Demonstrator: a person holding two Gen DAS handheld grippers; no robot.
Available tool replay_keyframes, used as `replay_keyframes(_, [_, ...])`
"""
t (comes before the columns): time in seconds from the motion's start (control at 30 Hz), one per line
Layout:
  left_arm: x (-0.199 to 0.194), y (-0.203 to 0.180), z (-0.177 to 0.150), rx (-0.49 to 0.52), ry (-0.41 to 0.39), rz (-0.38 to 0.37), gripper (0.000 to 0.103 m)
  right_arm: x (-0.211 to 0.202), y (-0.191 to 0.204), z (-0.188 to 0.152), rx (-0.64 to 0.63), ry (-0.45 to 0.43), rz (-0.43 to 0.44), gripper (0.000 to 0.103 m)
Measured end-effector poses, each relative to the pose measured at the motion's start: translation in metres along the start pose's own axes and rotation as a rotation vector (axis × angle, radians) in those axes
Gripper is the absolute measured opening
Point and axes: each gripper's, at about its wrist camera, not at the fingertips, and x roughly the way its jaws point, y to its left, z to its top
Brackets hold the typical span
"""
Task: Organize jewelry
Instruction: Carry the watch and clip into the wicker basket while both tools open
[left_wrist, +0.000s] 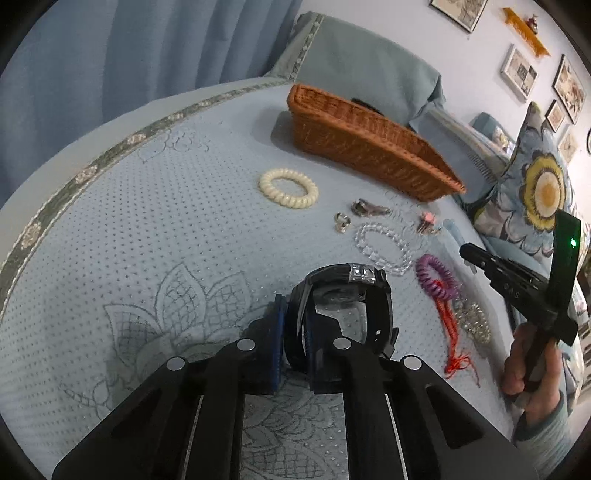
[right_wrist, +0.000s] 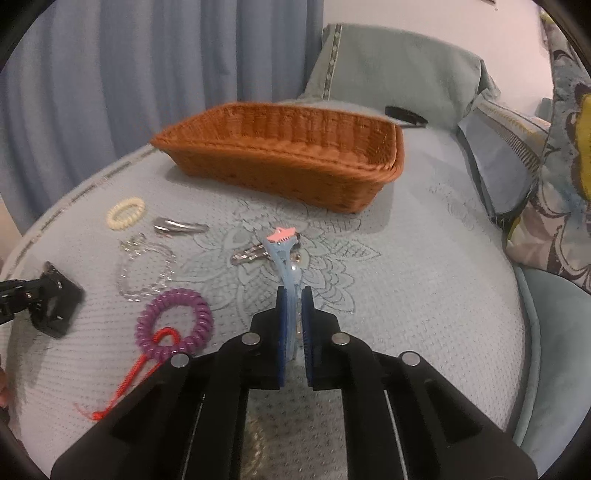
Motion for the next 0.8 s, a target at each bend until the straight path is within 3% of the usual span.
replay_keyframes(0.27, [-0.036, -0.044, 0.033, 0.089, -0.163, -0.079, 0.007, -0.037, -0.003, 0.023, 0.007, -0.107, 0.04, 0.006])
replay_keyframes(0.37, [-0.035, -0.064, 0.072, 0.104, -0.208, -0.11, 0.007, -0.04, -0.008, 0.049, 0.003, -0.143, 0.033, 0.006])
replay_keyframes(0.47, [-0.024, -0.085, 0.115, 0.138, -0.265, -0.096, 0.007, -0.03, -0.016, 0.083, 0.013, -0.166, 0.015, 0.006])
replay_keyframes(0.57, [-0.001, -0.097, 0.153, 0.129, -0.264, -0.124, 0.007, -0.006, -0.027, 0.11, 0.05, -0.142, 0.029, 0.006])
replay_keyframes(0.7, [0.051, -0.11, 0.187, 0.148, -0.215, -0.066, 0.007, 0.036, -0.037, 0.135, 0.088, -0.071, 0.052, 0.006])
replay_keyframes(0.8, [0.089, -0.106, 0.192, 0.149, -0.154, -0.025, 0.008, 0.07, -0.042, 0.144, 0.13, 0.019, 0.086, 0.006])
